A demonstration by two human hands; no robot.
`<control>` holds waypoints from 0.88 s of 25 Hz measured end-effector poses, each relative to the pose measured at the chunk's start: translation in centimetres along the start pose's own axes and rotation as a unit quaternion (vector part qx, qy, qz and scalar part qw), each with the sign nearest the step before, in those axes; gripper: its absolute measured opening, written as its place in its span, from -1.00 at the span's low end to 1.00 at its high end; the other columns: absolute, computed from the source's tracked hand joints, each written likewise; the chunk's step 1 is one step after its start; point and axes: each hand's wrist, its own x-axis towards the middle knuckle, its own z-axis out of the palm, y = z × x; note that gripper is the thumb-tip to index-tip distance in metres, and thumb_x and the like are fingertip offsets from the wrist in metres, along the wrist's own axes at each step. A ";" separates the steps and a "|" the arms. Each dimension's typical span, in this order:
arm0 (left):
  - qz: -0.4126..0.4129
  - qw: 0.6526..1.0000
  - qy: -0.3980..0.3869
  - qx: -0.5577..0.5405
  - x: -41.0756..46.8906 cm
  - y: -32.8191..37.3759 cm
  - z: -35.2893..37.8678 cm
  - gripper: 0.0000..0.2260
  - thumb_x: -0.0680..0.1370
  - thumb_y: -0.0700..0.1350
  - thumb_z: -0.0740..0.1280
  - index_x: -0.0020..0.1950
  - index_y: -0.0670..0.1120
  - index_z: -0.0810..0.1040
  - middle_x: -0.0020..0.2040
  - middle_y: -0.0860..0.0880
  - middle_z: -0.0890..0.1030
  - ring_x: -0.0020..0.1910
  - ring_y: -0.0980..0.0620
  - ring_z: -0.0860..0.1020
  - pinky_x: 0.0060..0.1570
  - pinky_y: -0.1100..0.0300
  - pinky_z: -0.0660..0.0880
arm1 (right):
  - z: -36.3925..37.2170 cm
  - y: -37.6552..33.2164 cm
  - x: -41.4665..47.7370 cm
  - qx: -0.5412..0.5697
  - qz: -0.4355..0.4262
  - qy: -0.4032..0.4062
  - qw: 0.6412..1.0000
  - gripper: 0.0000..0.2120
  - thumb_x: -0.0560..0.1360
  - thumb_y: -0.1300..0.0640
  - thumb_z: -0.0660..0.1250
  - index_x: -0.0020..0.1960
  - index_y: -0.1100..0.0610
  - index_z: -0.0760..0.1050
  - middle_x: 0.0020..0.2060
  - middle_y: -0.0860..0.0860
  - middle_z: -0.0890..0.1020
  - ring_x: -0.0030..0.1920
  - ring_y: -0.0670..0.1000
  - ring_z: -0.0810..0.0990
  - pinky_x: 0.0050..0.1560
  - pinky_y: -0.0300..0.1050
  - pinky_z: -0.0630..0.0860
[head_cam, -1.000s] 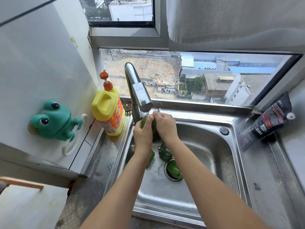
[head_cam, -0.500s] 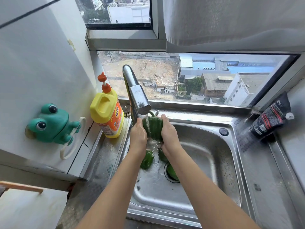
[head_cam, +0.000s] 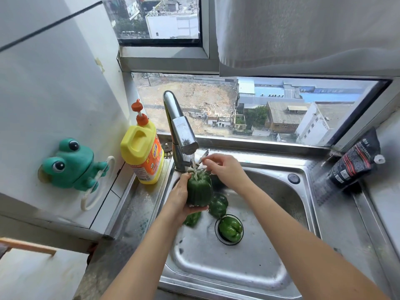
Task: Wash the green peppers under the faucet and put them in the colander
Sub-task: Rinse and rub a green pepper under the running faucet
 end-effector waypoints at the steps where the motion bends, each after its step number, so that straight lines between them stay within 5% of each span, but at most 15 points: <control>1: -0.020 1.000 -0.017 0.013 0.0 -0.1 -0.4 -0.77 0.59 0.07 0.16 0.07 -0.03 0.49 0.02 -0.17 0.58 -0.04 -0.20 0.59 -0.06 -0.18 0.55 | -0.5 0.5 1.1 -0.043 0.003 0.032 0.999 -0.71 0.52 0.03 0.33 0.18 0.13 0.57 -0.01 0.02 0.67 -0.01 0.00 0.62 0.15 0.02 0.53; 3: -0.046 0.997 -0.037 0.042 0.1 -0.7 -1.2 -0.81 0.56 0.01 0.23 0.06 -0.07 0.51 0.06 -0.20 0.58 0.02 -0.22 0.58 0.06 -0.24 0.51 | -1.0 1.2 3.5 -0.103 0.057 0.030 0.993 -0.49 0.49 -0.06 0.36 0.34 0.17 0.41 0.10 0.07 0.61 0.08 0.06 0.58 0.17 -0.01 0.50; 5: -0.066 0.996 -0.039 0.042 0.5 -1.4 -1.8 -0.74 0.54 -0.02 0.27 0.14 -0.14 0.51 0.12 -0.26 0.58 0.10 -0.28 0.56 0.09 -0.26 0.49 | -0.2 1.7 5.4 -0.097 0.126 -0.056 0.986 -0.34 0.46 -0.16 0.36 0.40 0.20 0.32 0.17 0.11 0.57 0.08 0.11 0.60 0.13 0.00 0.55; 8: -0.102 0.993 -0.049 0.019 1.3 -1.9 -2.9 -0.68 0.53 0.00 0.29 0.20 -0.16 0.49 0.19 -0.30 0.56 0.14 -0.31 0.55 0.03 -0.24 0.53 | 1.5 2.4 7.1 -0.005 0.158 -0.121 0.980 -0.45 0.49 -0.12 0.35 0.32 0.21 0.36 0.15 0.14 0.57 -0.12 0.10 0.65 0.00 0.00 0.63; 13: -0.123 0.989 -0.079 0.014 2.2 -2.2 -4.2 -0.68 0.47 0.00 0.34 0.17 -0.11 0.52 0.15 -0.23 0.59 0.15 -0.24 0.56 0.06 -0.21 0.53 | 3.5 2.9 9.4 -0.054 0.130 -0.046 0.989 -0.77 0.56 0.14 0.22 0.17 0.23 0.42 -0.06 0.15 0.62 -0.13 0.20 0.67 -0.02 0.14 0.62; 16: -0.119 0.987 -0.096 0.055 2.6 -2.2 -4.6 -0.66 0.48 -0.03 0.34 0.24 -0.08 0.52 0.20 -0.19 0.57 0.19 -0.21 0.54 0.03 -0.18 0.55 | 3.9 2.7 9.9 -0.063 0.116 -0.045 0.990 -0.80 0.54 0.20 0.19 0.14 0.22 0.39 -0.21 0.08 0.55 -0.10 0.22 0.67 -0.03 0.17 0.61; 19: -0.102 0.986 -0.095 0.092 2.8 -2.2 -4.8 -0.59 0.44 -0.05 0.39 0.27 -0.11 0.49 0.21 -0.20 0.56 0.17 -0.17 0.55 -0.12 -0.04 0.59 | 4.2 2.2 10.2 -0.091 0.097 -0.048 0.990 -0.85 0.53 0.20 0.20 0.07 0.21 0.30 -0.15 0.16 0.52 -0.11 0.25 0.62 -0.09 0.16 0.59; 22: -0.091 0.987 -0.087 0.101 2.6 -1.7 -4.6 -0.70 0.48 -0.12 0.38 0.18 -0.20 0.52 0.11 -0.23 0.62 0.04 -0.13 0.60 -0.18 0.09 0.60 | 4.9 1.2 10.9 -0.173 0.068 -0.055 0.981 -0.67 0.54 0.24 0.18 0.25 0.32 0.21 -0.14 0.19 0.48 -0.14 0.20 0.50 -0.23 0.00 0.36</control>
